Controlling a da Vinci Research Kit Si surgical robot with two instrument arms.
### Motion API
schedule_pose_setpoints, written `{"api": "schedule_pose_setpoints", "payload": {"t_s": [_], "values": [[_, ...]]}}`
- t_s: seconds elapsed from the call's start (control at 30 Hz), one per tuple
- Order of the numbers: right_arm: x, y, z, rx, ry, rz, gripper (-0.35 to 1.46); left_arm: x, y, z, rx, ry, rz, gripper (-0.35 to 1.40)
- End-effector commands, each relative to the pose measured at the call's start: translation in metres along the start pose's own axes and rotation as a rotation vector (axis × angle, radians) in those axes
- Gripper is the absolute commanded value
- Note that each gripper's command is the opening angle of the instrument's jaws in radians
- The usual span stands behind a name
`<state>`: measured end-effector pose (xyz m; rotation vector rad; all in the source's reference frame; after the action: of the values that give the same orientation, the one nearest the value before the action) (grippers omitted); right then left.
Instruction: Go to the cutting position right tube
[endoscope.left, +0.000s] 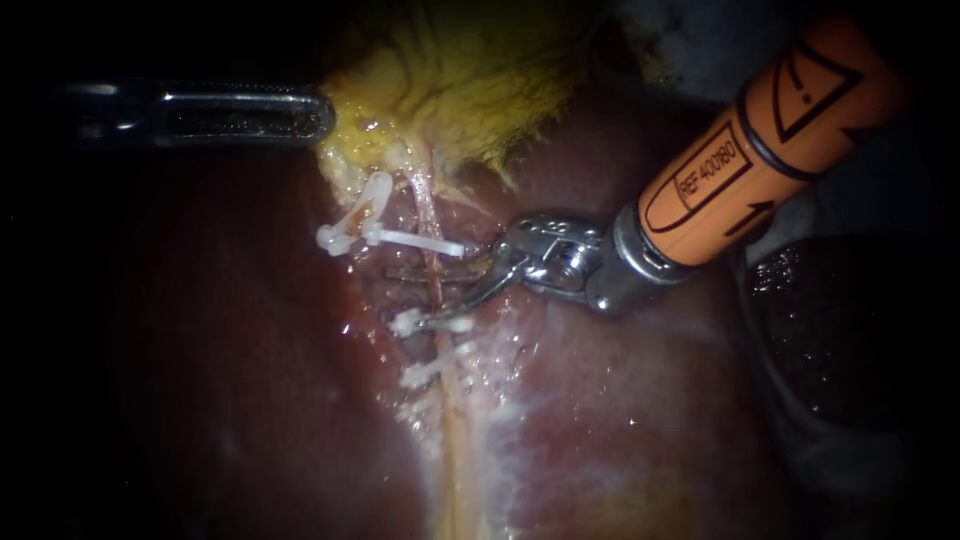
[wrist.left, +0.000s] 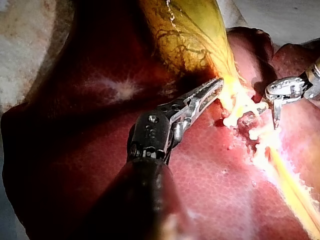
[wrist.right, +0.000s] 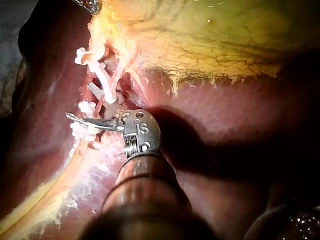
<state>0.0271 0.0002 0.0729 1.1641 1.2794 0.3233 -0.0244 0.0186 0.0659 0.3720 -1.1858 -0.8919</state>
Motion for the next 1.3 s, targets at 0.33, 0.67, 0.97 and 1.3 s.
{"api": "schedule_pose_setpoints", "payload": {"t_s": [0.33,0.67,0.97,1.3], "values": [[0.0008,-0.0012,0.0008,0.048,0.034,0.000,1.13,0.0000,0.0000,0.0000,0.000,0.000,0.000,-0.35],[0.0017,-0.0015,0.0036,0.111,0.123,-0.004,1.06,0.0000,0.0000,0.0000,0.000,0.000,0.000,-0.35],[0.0019,-0.0018,0.0049,0.162,0.122,-0.009,1.04,0.0000,0.0000,0.0000,0.000,0.000,0.000,-0.35],[0.0020,-0.0016,0.0051,0.166,0.131,-0.009,1.03,0.0000,0.0000,0.0000,0.000,0.000,0.000,-0.35]]}}
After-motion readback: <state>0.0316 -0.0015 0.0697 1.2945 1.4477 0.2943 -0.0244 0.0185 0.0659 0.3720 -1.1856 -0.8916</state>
